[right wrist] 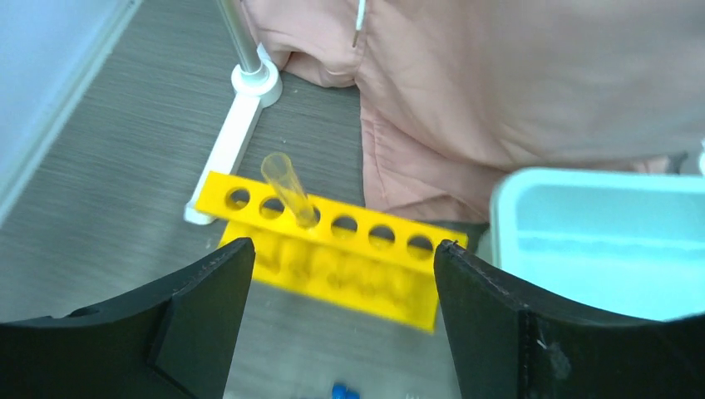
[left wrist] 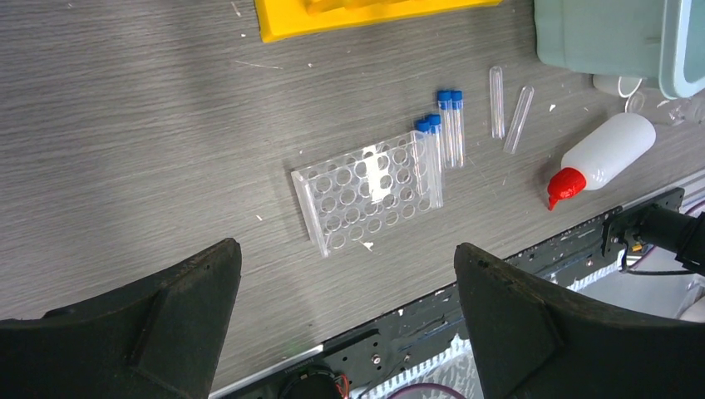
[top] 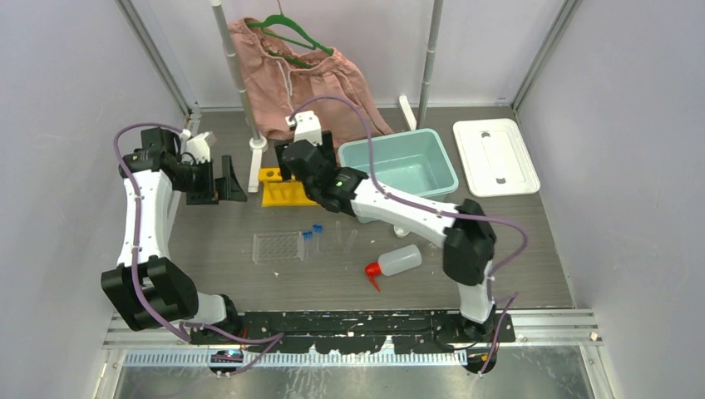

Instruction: Organize the chemistry lab equipment

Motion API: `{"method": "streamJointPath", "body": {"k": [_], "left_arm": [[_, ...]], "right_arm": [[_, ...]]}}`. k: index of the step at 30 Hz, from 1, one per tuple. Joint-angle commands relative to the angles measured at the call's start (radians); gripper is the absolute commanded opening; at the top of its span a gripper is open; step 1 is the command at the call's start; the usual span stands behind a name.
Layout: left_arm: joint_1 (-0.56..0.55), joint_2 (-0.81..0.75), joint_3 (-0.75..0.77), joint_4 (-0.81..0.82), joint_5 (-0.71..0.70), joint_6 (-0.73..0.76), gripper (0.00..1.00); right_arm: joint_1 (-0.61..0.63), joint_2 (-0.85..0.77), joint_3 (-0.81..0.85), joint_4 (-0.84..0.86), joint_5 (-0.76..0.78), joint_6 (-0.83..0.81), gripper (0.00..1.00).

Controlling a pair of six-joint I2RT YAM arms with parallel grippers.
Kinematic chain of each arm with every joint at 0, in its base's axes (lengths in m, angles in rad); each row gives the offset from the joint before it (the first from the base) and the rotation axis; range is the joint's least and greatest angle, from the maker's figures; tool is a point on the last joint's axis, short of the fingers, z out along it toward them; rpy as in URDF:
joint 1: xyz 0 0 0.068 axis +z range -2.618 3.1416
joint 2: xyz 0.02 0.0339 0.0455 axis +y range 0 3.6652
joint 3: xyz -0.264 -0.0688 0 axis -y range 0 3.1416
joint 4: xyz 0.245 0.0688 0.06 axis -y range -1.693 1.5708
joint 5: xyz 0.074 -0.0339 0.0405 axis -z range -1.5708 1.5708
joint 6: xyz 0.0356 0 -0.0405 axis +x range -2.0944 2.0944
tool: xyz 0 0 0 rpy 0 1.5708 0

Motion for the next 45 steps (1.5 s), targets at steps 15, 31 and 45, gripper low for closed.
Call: {"method": "streamJointPath", "body": {"k": [15,31,45], "left_arm": [[0.008,-0.107,0.048,-0.107,-0.01,0.053,1.0],[0.008,-0.176,0.002,-0.153,-0.03,0.153,1.0],[0.008,-0.259,-0.13,0.004,0.028,0.087,1.0]], "right_arm": [[0.067,-0.12,-0.298,-0.422,-0.09,0.544,0.57],[0.018,-0.035,-0.356,-0.325,-0.152,0.521,0.5],[0.017,0.039,-0.374,-0.307,-0.172,0.545,0.45]]}}
